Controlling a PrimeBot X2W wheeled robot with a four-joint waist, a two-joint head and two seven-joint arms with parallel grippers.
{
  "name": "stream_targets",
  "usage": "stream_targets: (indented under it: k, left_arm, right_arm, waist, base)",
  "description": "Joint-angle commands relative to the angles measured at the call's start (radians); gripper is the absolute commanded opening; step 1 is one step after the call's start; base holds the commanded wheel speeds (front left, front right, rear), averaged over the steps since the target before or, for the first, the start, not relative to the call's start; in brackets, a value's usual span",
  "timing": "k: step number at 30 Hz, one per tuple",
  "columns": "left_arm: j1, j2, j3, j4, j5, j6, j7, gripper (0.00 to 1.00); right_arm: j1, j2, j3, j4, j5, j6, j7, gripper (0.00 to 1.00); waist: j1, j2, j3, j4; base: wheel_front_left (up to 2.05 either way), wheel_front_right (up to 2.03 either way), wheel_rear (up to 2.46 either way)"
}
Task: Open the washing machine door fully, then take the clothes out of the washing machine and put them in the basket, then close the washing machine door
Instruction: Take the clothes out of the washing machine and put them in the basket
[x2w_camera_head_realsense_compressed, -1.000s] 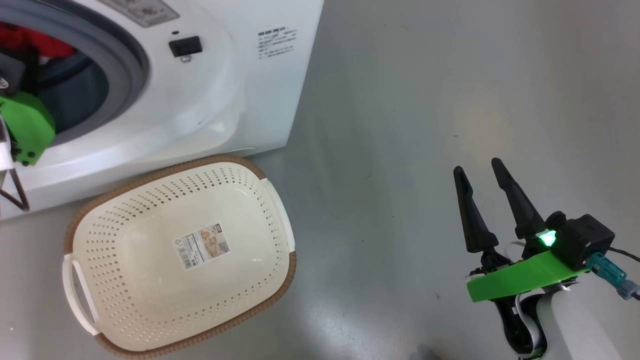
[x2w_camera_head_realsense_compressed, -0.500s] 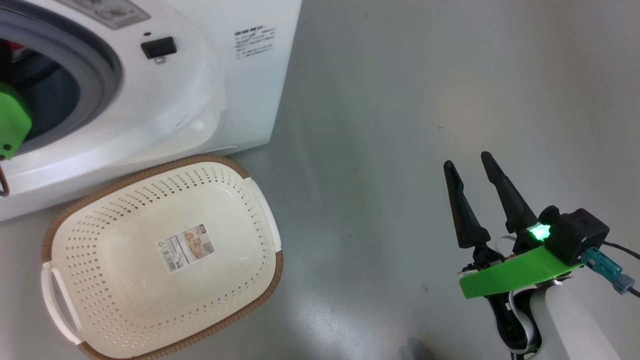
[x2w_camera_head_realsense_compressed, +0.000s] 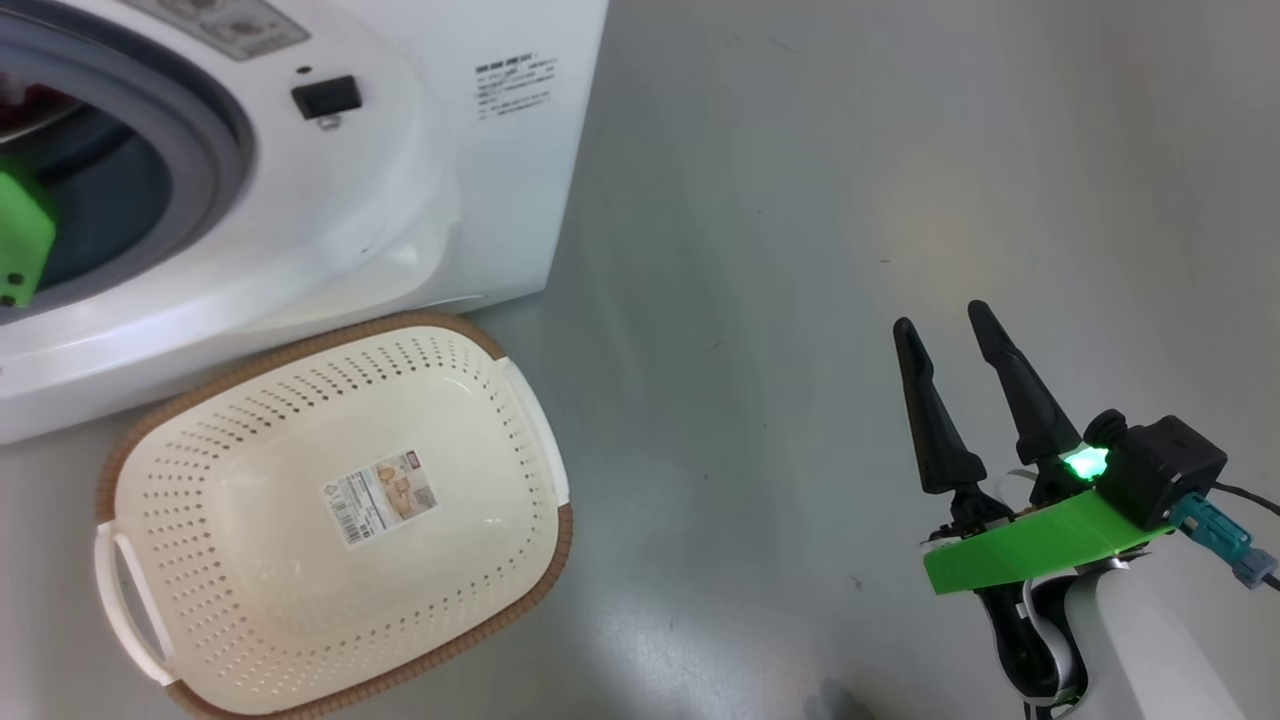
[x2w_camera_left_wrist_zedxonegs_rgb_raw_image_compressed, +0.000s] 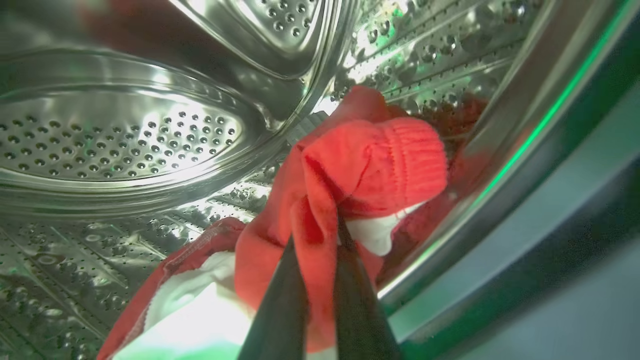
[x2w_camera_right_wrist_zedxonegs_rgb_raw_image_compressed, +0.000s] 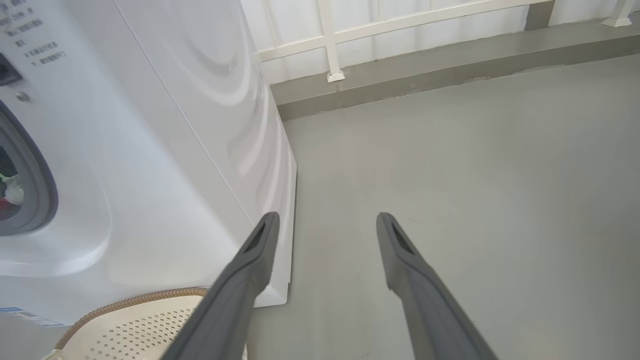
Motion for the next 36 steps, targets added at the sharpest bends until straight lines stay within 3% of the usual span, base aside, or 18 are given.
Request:
stream_targets:
  k: [1, 6, 20, 29, 36]
  left_arm:
    - [-0.005, 0.036, 0.029, -0.018, -0.024, 0.012, -0.016, 0.0]
    - [0.049, 0.0, 0.067, -0.05, -0.082, 0.029, -0.029, 0.0]
    - [0.298, -0.065, 0.188, -0.362, -0.215, 0.068, -0.03, 0.0]
    - [0.453, -0.115, 0.305, -0.562, -0.255, 0.059, -0.031, 0.0]
    - [0.577, -0.173, 0.396, -0.737, -0.247, 0.019, -0.031, 0.0]
  right_arm:
    - [0.012, -0.001, 0.016, -0.023, -0.011, 0.007, -0.006, 1.0]
    - [0.018, -0.001, 0.007, -0.015, -0.027, 0.007, -0.006, 1.0]
    - [0.045, -0.001, -0.03, 0.004, -0.074, 0.007, -0.006, 1.0]
    - [0.067, -0.001, -0.056, 0.008, -0.088, 0.007, -0.006, 1.0]
    - [0.072, -0.001, -0.07, 0.006, -0.091, 0.007, -0.006, 1.0]
  waist:
    - [0.0, 0.0, -0.013, 0.016]
    - [0.0, 0.0, -0.045, 0.05]
    - [0.0, 0.0, -0.127, 0.14]
    - [0.0, 0.0, -0.159, 0.187]
    - [0.0, 0.0, -0.171, 0.214]
  base:
    - [0.0, 0.0, 0.0]
    - [0.0, 0.0, 0.0]
    - [0.0, 0.0, 0.0]
    - [0.0, 0.0, 0.0]
    - [0.0, 0.0, 0.0]
